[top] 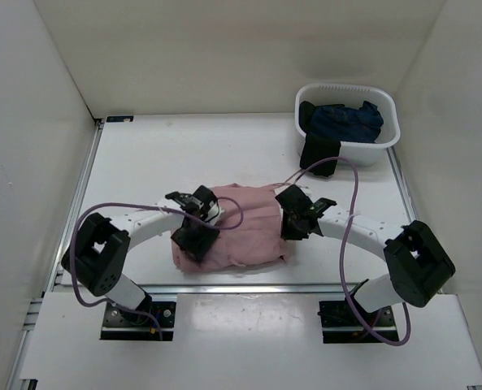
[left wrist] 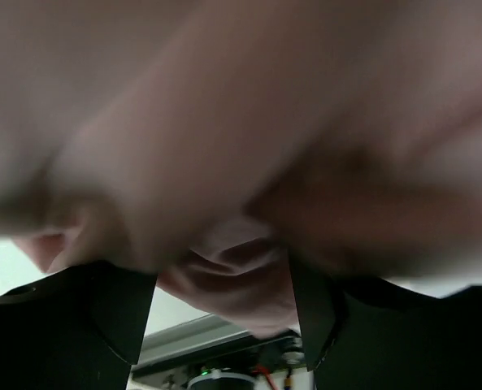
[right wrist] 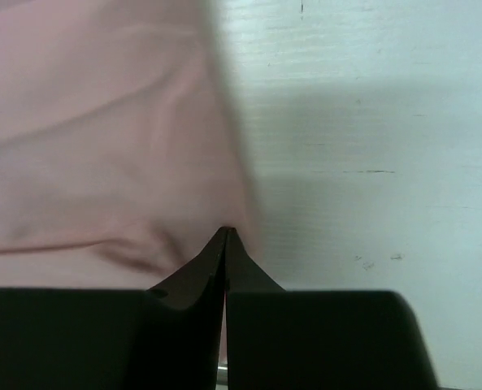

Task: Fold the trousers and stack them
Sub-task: Fold the trousers

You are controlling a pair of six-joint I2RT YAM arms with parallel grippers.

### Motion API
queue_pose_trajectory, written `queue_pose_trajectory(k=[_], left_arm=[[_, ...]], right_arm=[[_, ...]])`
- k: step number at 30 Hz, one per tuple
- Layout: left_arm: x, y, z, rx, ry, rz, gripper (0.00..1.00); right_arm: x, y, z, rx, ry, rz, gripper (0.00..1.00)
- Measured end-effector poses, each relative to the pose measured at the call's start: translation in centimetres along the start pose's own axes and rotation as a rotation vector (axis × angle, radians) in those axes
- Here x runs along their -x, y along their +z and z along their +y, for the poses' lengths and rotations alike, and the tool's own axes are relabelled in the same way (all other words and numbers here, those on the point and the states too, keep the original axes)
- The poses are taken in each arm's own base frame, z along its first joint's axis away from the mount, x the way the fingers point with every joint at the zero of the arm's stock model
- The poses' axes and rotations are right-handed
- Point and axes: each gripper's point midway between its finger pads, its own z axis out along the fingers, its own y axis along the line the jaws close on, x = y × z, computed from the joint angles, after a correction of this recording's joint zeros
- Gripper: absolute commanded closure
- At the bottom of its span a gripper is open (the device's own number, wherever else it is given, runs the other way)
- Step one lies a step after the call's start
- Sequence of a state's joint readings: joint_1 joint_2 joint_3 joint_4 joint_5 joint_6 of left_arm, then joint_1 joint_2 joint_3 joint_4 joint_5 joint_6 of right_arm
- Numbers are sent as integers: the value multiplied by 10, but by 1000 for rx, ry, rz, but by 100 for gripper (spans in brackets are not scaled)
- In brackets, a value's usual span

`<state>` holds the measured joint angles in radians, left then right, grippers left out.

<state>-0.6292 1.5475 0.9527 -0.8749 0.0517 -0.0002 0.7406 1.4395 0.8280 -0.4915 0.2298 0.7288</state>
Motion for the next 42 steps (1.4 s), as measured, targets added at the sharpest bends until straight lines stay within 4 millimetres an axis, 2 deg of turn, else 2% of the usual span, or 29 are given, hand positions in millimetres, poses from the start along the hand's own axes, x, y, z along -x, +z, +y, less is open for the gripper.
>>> queue_pose_trajectory(k=[2,4,11,12,13,14,17,20,23,26,28,30,31,35,37,40,42], left_arm=[[-23,12,10,66,11,36,27],[-32,12,18,125,25,25,21],[-18,0,32,230,37,-79,10],[-15,-2,33,237,38,-84,8],[-13,-4,34,242,38,-89,7],[-9,-8,34,245,36,-96,4],[7,-28,35,239,17,-143,0],[28,-66,45,244,-40,-257,0],[36,-114,63,266,-123,-406,0],[24,-167,95,344,-258,-574,0],[6,-187,116,413,-350,-627,0],[-13,-192,133,466,-429,-630,0],[-24,-188,140,487,-466,-607,0],[-66,-157,162,522,-611,-456,0],[-83,-149,172,537,-689,-414,0],[-99,-150,183,537,-792,-416,0],[-102,-152,186,527,-827,-436,0]], right_arm=[[-2,3,2,20,20,5,100],[-4,5,3,34,34,11,100],[-3,5,9,63,44,11,99],[-2,3,7,55,44,9,93],[-1,0,4,44,42,9,83],[1,-4,1,31,42,7,45],[22,-27,-7,5,37,-32,1],[55,-57,-17,7,60,-96,1],[81,-85,-36,2,107,-139,1],[91,-103,-62,-26,160,-152,1],[87,-110,-78,-54,181,-139,1],[80,-114,-88,-78,186,-116,1],[76,-116,-92,-89,183,-104,1],[66,-125,-102,-121,174,-92,1],[65,-130,-105,-127,175,-106,1],[64,-138,-110,-140,178,-128,1],[66,-142,-112,-150,177,-138,1]])
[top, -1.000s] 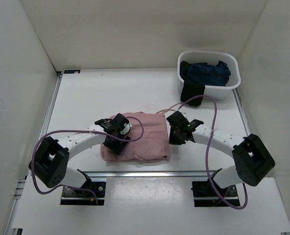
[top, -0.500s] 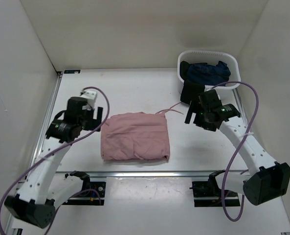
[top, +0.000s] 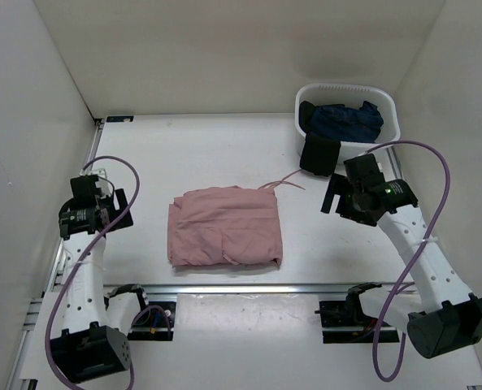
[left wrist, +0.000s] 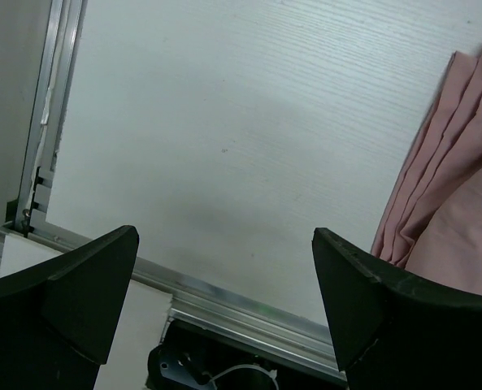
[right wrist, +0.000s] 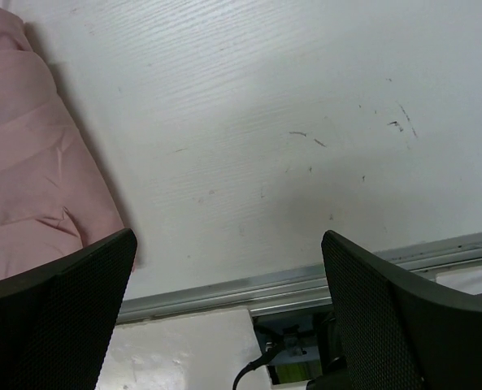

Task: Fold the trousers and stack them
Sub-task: Fold the trousers

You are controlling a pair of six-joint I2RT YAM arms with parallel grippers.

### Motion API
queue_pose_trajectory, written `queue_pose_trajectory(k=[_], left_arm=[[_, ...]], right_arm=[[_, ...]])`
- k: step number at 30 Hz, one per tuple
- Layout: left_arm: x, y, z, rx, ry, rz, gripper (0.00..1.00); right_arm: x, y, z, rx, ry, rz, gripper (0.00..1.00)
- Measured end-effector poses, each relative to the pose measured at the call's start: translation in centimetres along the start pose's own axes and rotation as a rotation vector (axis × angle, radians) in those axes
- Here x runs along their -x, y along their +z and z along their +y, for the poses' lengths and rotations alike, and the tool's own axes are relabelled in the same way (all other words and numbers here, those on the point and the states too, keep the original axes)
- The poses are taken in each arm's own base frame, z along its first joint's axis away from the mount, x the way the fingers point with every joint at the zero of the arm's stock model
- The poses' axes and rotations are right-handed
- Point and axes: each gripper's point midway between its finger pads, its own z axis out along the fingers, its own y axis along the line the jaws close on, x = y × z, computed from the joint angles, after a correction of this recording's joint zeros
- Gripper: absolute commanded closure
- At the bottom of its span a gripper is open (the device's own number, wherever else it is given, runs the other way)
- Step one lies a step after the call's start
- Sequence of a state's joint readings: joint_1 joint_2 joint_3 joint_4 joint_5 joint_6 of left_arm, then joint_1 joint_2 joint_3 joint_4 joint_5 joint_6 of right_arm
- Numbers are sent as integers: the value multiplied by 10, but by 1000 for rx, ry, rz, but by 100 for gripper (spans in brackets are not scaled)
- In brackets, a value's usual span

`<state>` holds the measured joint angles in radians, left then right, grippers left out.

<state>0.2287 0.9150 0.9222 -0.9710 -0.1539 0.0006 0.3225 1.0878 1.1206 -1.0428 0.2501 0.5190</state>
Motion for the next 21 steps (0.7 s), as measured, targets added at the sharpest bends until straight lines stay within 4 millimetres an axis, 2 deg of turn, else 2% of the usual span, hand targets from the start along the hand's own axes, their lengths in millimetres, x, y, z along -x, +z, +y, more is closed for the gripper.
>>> queue_pose_trajectory(k=[7,15,21], left_arm=[[7,-1,3,-3,-31,-36,0],[-7,6,4,1,-34,-12,0],[-7,6,4,3,-36,-13,0]], right_arm=[[9,-7,-2,-10,-3,-30,1],[10,-6,-4,-22,-3,-35,1],[10,-6,-4,-21,-6,-36,1]])
